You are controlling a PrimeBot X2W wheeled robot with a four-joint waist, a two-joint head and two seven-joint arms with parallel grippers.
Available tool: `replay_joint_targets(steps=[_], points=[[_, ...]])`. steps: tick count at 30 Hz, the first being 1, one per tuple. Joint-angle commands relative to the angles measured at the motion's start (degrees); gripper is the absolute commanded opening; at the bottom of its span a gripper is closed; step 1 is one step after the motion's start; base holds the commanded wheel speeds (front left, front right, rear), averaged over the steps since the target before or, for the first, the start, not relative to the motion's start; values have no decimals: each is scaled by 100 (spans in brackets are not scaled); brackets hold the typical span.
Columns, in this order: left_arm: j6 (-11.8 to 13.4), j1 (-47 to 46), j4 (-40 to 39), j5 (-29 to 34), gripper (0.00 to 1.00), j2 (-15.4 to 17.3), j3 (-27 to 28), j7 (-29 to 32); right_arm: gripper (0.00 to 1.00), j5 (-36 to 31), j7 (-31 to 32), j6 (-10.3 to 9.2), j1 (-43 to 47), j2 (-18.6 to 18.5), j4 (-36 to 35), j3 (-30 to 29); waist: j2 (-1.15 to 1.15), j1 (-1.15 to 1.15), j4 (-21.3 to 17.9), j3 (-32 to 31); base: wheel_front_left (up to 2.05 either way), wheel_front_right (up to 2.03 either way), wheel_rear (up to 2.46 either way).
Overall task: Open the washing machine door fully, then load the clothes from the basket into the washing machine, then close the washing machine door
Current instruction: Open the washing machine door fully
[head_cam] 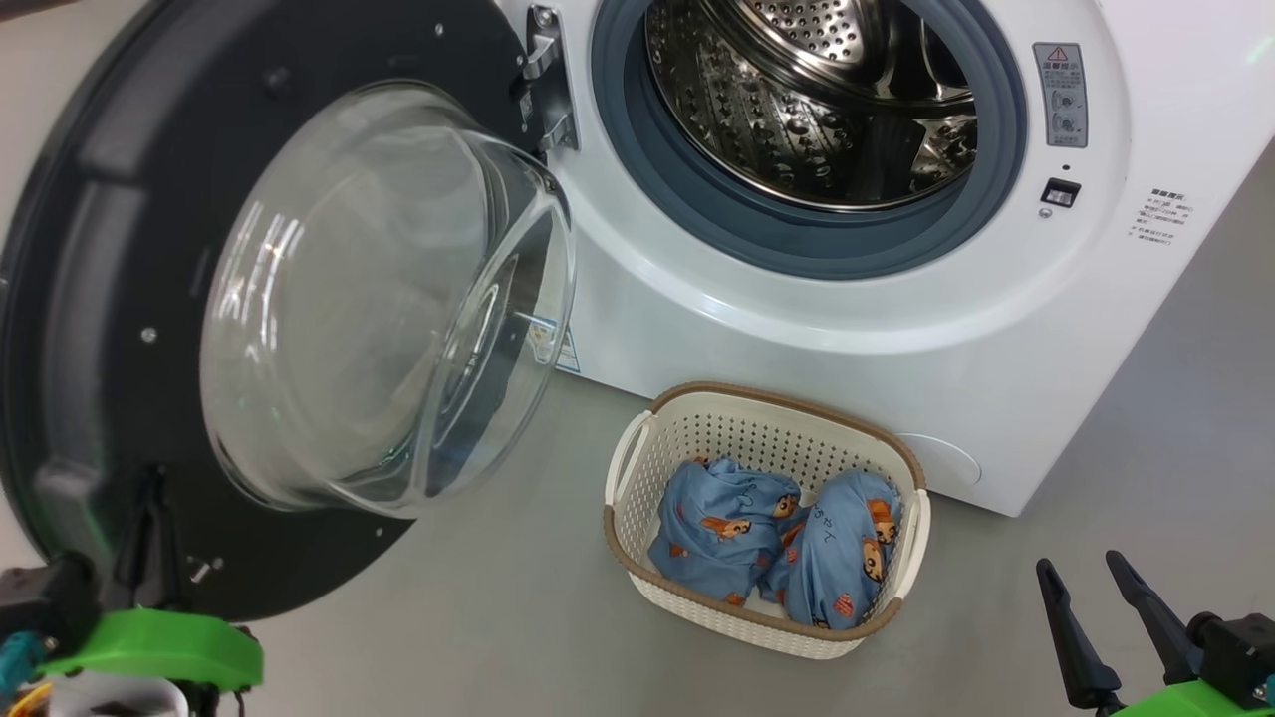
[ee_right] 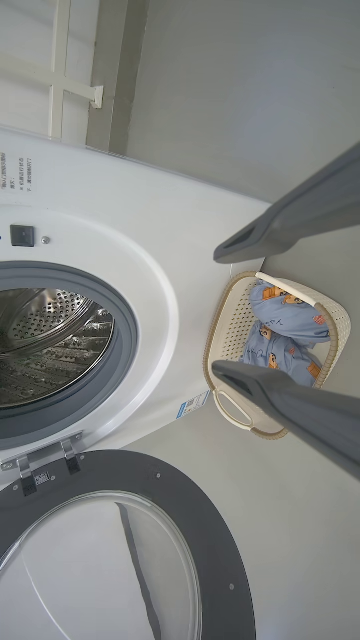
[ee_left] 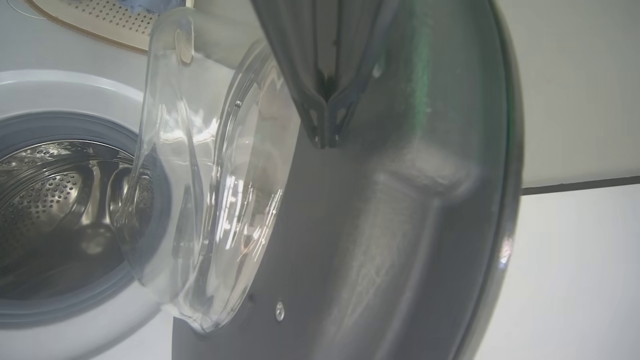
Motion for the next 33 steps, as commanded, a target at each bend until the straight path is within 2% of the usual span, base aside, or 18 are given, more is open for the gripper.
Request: replay_joint_targets(steps=[1,14,33], points=[[19,-407,70,-10,0,291,356,-85,100,-70,-70,9,-130,-141,-147,120,0,0,0,27,0,0,0],[-177,-1198,959,119,0,380,1014,-122,100,-90,-70,9,-282,-236,-187,143,0,0,-90,335,0,0,0],[-770,-2358,2502,676,0,658,2126,-123,100,-112,-70,9,-718,-501,-189,312,0,0,-380,966,0,0,0]])
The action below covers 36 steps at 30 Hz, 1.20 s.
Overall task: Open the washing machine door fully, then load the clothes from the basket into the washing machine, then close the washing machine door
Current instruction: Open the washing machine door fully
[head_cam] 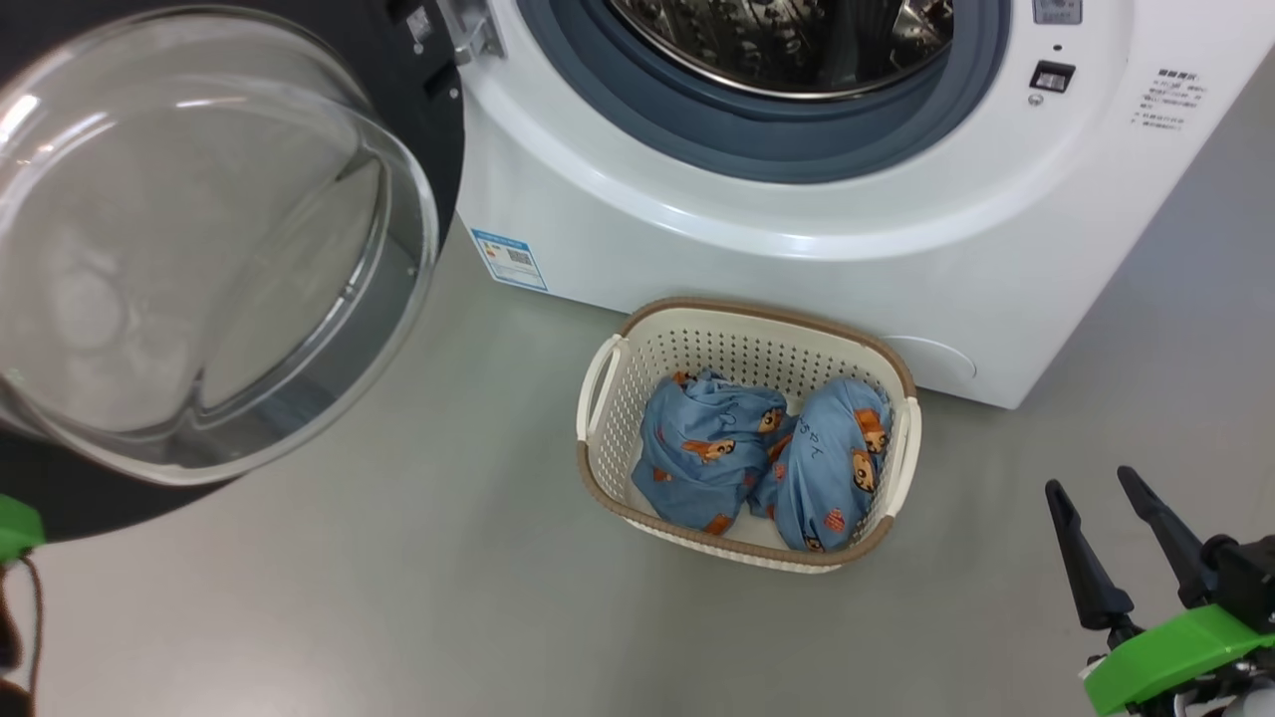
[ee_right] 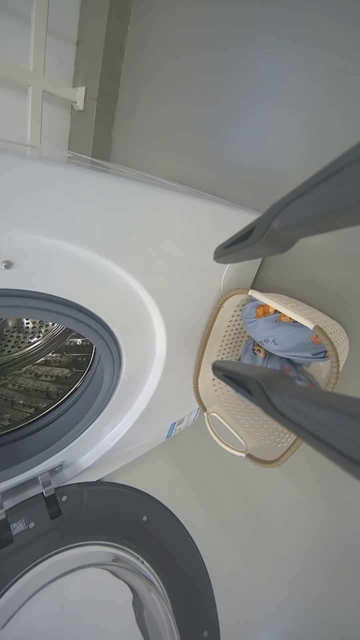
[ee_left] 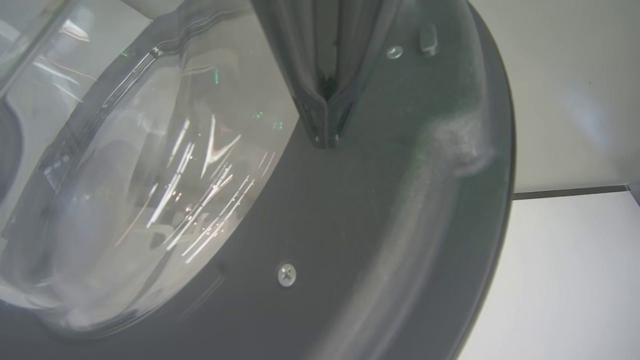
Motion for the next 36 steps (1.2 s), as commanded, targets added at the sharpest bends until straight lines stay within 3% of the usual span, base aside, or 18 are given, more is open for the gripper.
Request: replay_joint_targets(steps=[1,14,27,34,35,36], points=[[-11,-254,-7,81,0,436,276,-34,100,-109,-70,9,-136,-136,-141,149,0,0,-66,91,0,0,0],[-285,-489,361,386,0,378,703,-35,100,-107,-70,9,-244,-164,-77,179,0,0,-109,96,0,0,0],[-625,596,-392,619,0,-278,949,-35,100,-35,-70,9,-81,46,17,260,0,0,-63,-527,0,0,0],[-729,1511,-1255,448,48,-712,534,-35,100,-6,-70,9,132,165,10,222,0,0,-110,-824,0,0,0],[-731,1628,-1355,396,83,-727,385,-35,100,-4,-70,9,156,179,7,216,0,0,-131,-851,0,0,0],[-732,1743,-1449,339,100,-729,220,-35,100,-3,-70,9,180,190,4,213,0,0,-155,-884,0,0,0]])
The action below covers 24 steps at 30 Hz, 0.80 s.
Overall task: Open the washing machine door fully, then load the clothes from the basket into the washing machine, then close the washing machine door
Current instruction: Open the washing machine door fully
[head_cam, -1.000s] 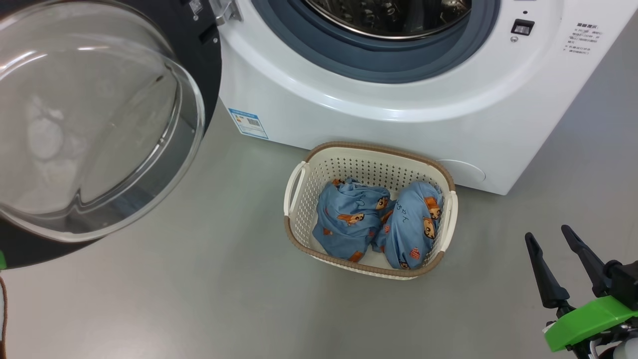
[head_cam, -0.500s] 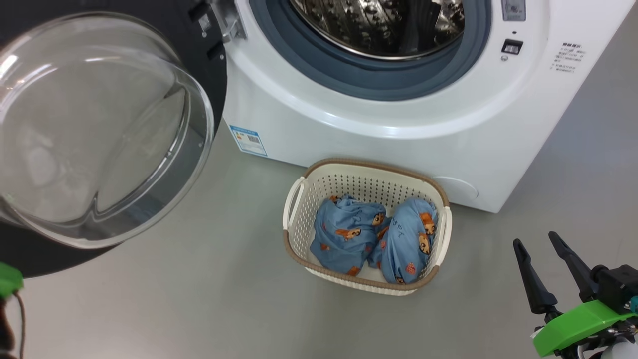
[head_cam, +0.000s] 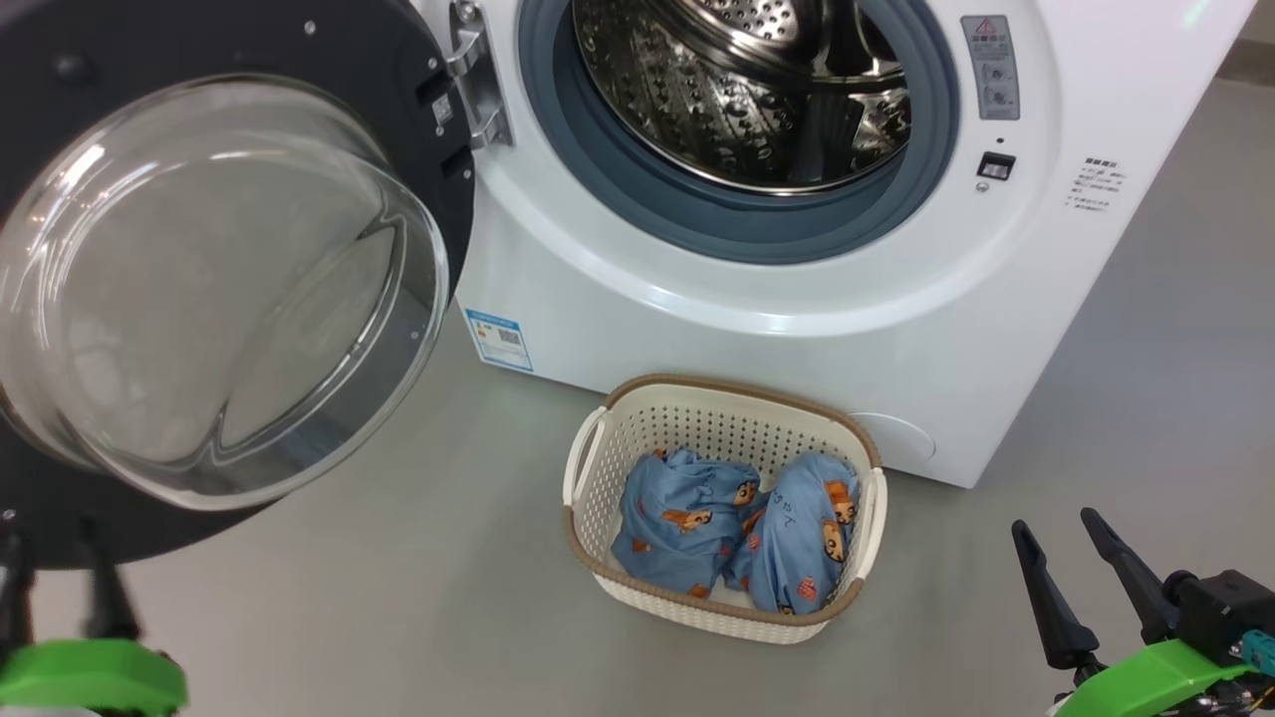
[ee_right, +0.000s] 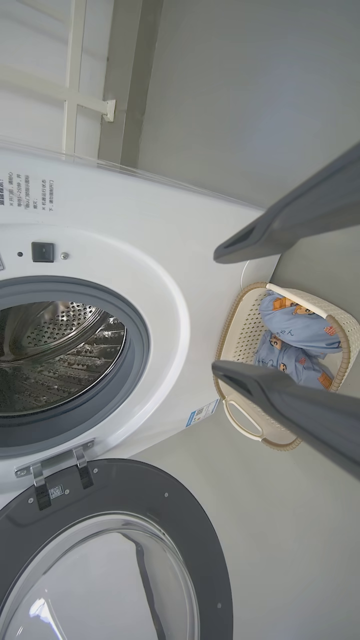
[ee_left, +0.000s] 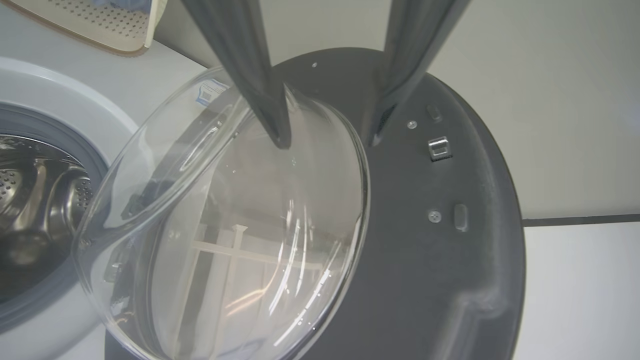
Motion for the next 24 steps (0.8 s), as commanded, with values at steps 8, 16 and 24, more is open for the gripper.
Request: replay_joint_targets(steps=[8,16,24], points=[[-13,603,-747,-480,100,305,-679,-36,100,-35,-70,9,103,-7,-182,34,0,0,-430,-215,0,0,0],[-14,763,-994,-667,100,422,-1258,-36,100,-44,-70,9,123,-8,-216,-14,0,0,-987,-212,0,0,0],[-14,802,-1057,-789,100,429,-1588,-36,100,-52,-70,9,109,16,-235,-50,0,0,-1511,-184,0,0,0]])
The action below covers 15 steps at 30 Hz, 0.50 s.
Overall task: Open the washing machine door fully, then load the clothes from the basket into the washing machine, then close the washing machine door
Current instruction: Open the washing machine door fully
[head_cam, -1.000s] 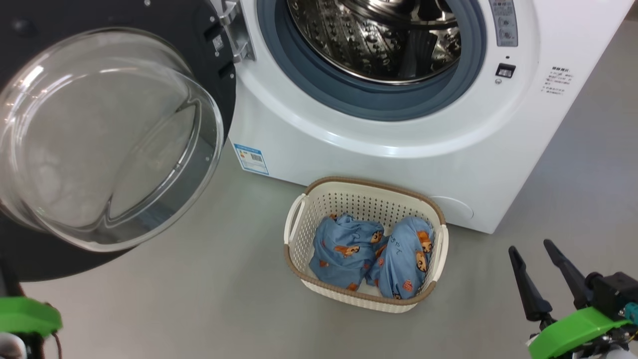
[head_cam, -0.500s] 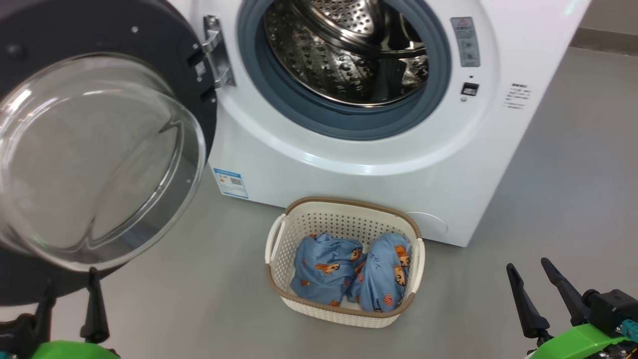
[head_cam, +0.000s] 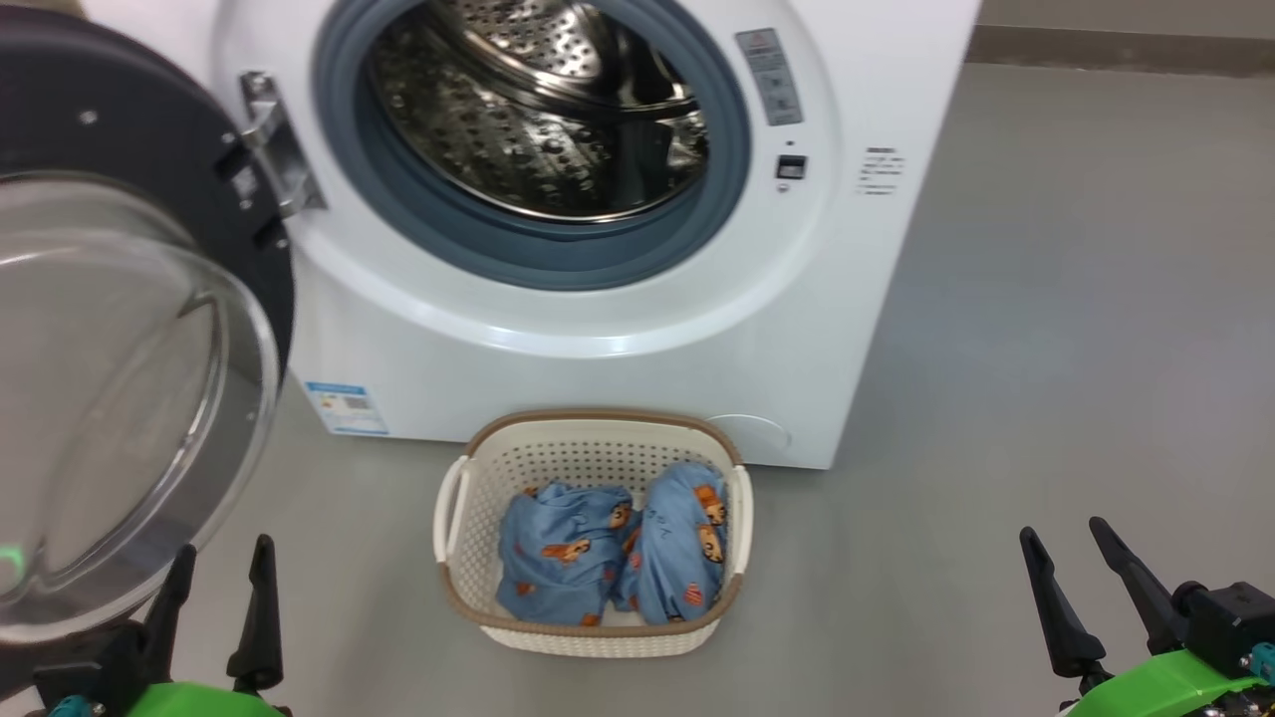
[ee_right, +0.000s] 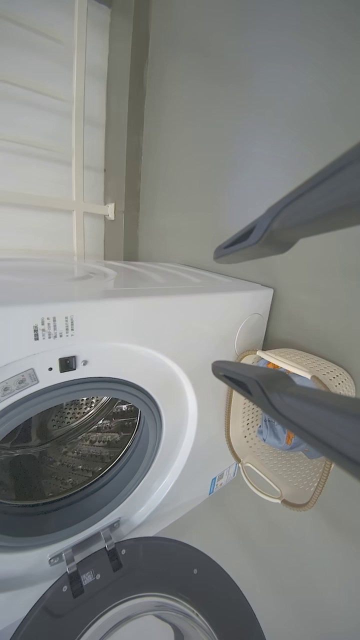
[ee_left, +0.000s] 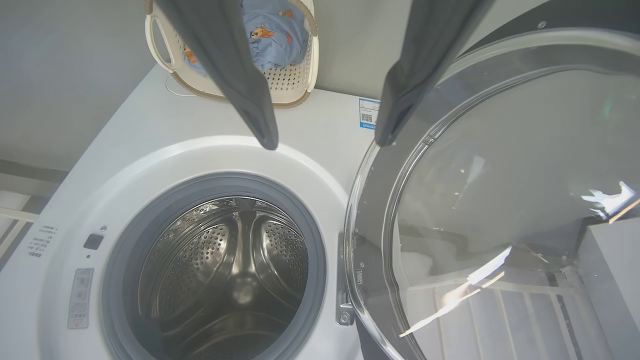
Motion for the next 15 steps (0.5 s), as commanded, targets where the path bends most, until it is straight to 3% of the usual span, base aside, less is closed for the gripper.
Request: replay_joint_targets(steps=[1,15], points=[[-8,-63,-120,-51,100,147,166,-37,100,-53,-70,9,-47,-93,-141,92,0,0,-305,23,0,0,0],[-9,-3,-92,-242,100,186,-206,-37,100,-72,-70,9,-64,-90,-165,11,0,0,-1074,5,0,0,0]])
